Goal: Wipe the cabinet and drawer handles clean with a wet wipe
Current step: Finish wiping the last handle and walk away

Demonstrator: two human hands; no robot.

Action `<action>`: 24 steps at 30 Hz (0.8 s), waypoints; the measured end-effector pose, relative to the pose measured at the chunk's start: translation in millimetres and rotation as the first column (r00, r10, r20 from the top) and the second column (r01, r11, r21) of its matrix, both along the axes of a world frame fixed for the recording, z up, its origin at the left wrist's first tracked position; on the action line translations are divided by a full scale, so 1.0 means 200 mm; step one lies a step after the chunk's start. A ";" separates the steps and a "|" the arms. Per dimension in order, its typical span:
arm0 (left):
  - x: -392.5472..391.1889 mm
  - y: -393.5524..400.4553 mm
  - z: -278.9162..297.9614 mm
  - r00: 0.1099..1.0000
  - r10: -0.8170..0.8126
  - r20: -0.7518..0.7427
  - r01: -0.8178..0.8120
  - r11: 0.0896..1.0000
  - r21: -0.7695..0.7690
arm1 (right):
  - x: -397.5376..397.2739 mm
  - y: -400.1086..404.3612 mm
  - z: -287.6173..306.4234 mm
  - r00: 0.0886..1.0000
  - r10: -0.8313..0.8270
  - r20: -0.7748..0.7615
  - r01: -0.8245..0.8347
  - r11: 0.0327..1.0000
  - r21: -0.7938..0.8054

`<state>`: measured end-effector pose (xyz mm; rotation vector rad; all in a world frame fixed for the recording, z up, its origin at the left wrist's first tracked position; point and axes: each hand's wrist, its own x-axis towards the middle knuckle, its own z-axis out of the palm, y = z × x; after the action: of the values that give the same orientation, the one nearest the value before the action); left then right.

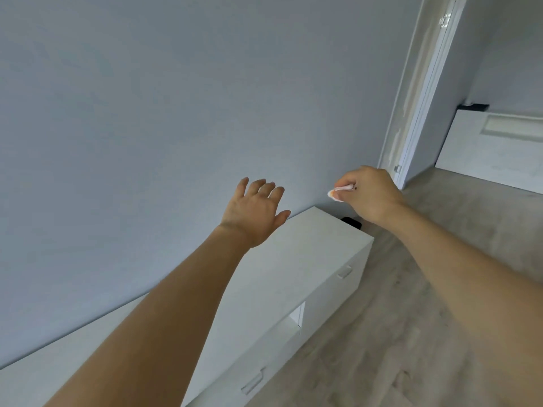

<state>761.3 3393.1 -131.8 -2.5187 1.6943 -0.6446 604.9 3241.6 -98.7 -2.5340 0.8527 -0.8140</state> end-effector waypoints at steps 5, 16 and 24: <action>0.08 -0.62 -0.02 1.000 -0.011 -0.015 0.011 1.000 -0.024 | 0.00 -0.53 0.00 1.000 -0.015 -0.005 0.015 1.000 0.007; 0.29 -1.93 0.05 0.998 -0.045 -0.045 0.045 0.999 0.005 | 0.06 -1.77 0.10 0.996 -0.090 -0.021 0.090 0.995 -0.032; 0.36 -2.93 -0.11 0.999 -0.010 -0.050 0.013 0.999 0.051 | 0.21 -2.79 -0.02 1.000 0.009 0.013 -0.008 0.998 -0.058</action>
<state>833.9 2807.0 -154.0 -2.5120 1.7194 -0.5372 646.9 2683.6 -101.7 -2.5780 0.8251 -0.8639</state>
